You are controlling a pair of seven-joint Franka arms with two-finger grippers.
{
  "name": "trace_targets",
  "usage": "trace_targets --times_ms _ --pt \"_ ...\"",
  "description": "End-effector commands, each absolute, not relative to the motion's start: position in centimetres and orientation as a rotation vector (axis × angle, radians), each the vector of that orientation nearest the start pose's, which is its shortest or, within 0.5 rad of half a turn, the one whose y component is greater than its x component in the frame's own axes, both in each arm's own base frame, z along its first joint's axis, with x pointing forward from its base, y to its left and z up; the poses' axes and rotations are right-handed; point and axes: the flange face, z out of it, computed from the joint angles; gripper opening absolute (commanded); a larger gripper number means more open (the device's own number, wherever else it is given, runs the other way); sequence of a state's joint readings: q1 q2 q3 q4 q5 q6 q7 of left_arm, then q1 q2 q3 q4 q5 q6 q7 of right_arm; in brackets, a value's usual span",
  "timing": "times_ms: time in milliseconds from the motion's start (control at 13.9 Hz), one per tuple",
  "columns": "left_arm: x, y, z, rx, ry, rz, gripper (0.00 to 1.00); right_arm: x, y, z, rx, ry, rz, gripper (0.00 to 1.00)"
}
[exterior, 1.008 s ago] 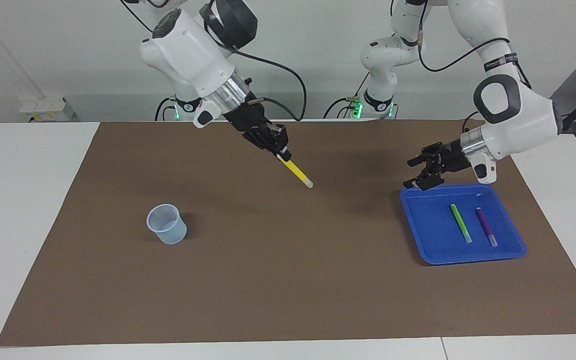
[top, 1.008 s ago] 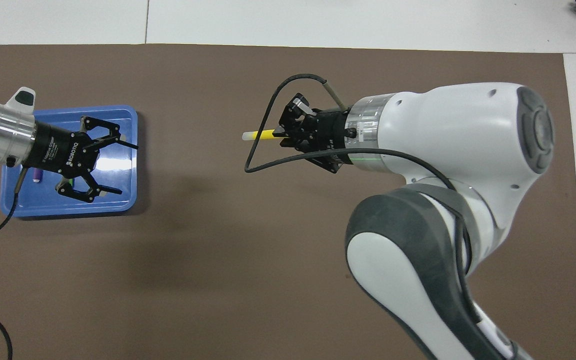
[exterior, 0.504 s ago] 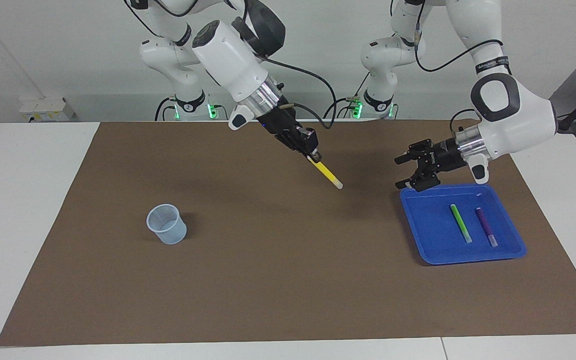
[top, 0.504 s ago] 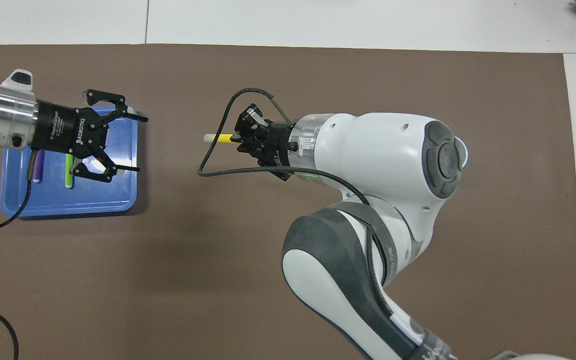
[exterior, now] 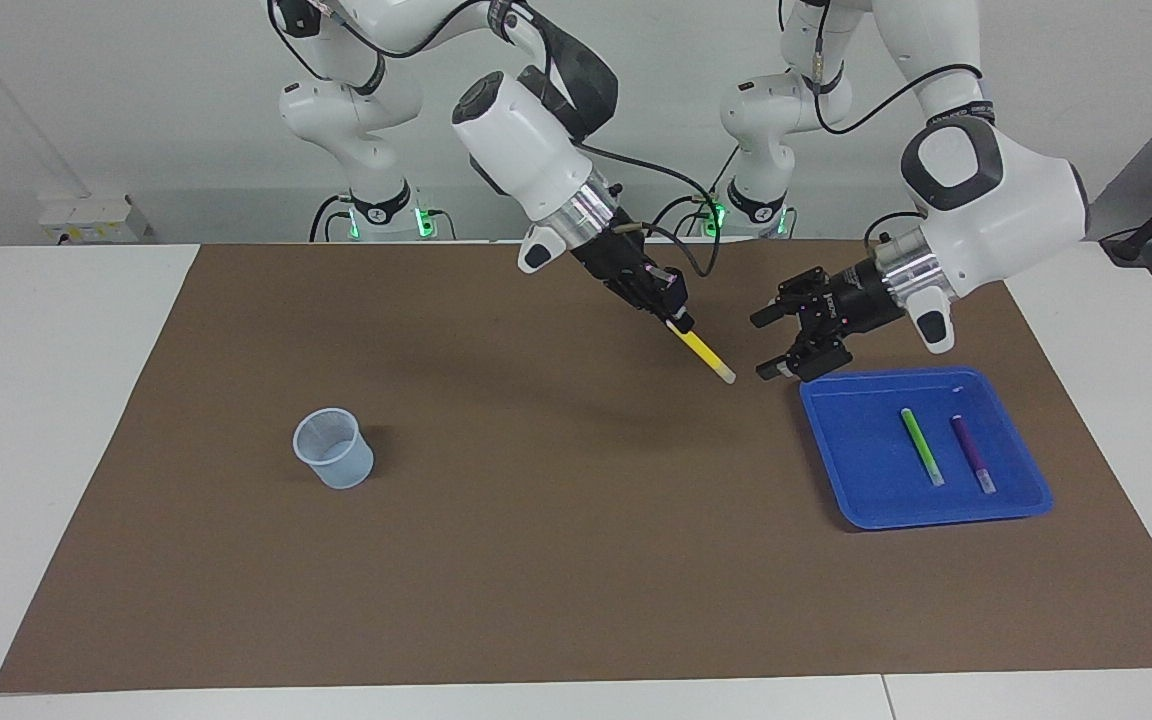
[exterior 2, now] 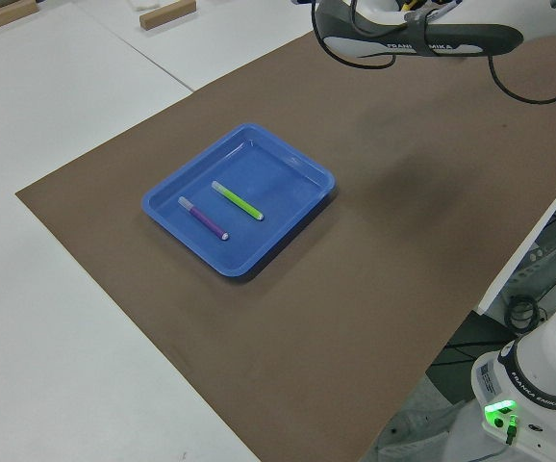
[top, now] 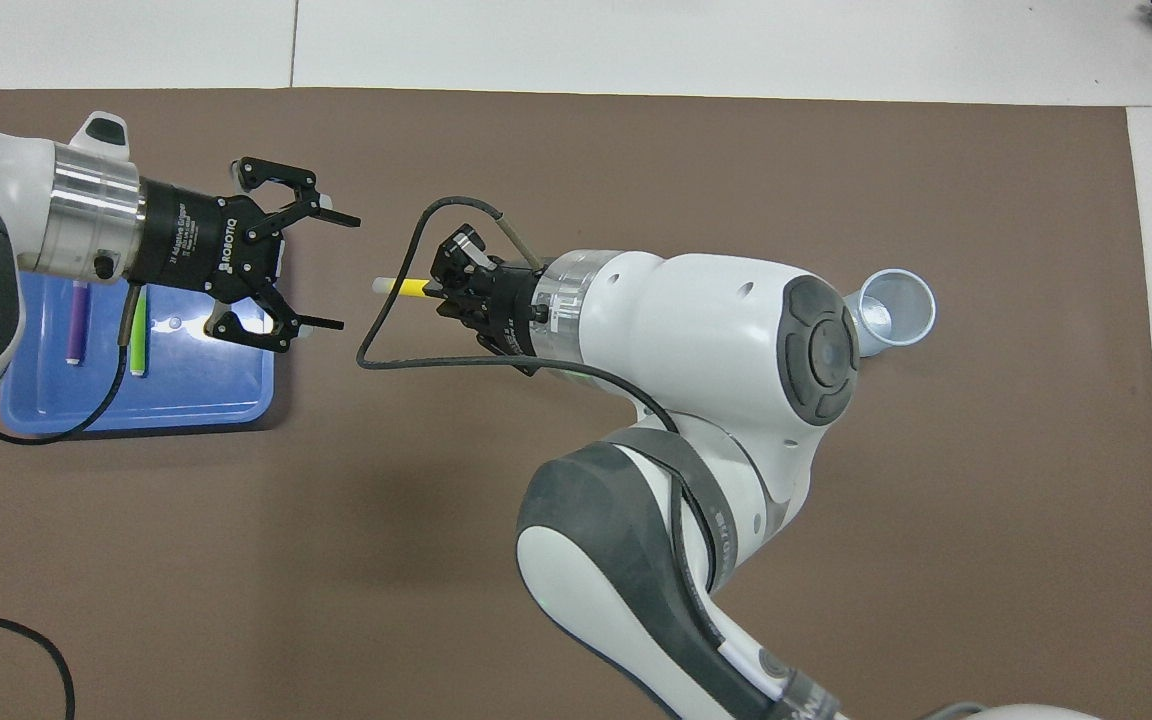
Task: Right arm passes pens to left for tray arrangement
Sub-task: 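Carry the yellow pen toward the left gripper while the left gripper opens, then close the left gripper on the yellow pen beside the right gripper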
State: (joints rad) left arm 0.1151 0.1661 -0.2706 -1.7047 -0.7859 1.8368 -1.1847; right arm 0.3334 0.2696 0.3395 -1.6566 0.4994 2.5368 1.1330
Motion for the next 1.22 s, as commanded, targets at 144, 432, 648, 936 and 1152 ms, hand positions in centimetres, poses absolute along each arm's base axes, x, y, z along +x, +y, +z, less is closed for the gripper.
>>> trace_targets --times_ms 144,432,648,936,1152 --pt "59.5 -16.9 51.4 2.027 1.454 -0.607 0.9 55.6 40.2 53.0 -2.146 0.97 0.015 0.08" --pt "59.5 -17.8 51.4 1.996 1.498 -0.605 0.8 55.6 40.2 53.0 -2.147 0.97 0.016 0.08" --pt "59.0 -18.7 50.9 2.006 1.498 -0.607 0.75 55.6 40.2 52.9 -2.15 0.97 0.016 0.08" --pt "58.4 -19.4 50.2 2.013 1.5 -0.599 0.71 55.6 40.2 52.8 -2.151 0.971 0.017 0.08" --pt "58.6 -18.7 50.2 2.007 1.503 -0.591 0.61 55.6 40.2 52.8 -2.151 0.971 0.017 0.08"
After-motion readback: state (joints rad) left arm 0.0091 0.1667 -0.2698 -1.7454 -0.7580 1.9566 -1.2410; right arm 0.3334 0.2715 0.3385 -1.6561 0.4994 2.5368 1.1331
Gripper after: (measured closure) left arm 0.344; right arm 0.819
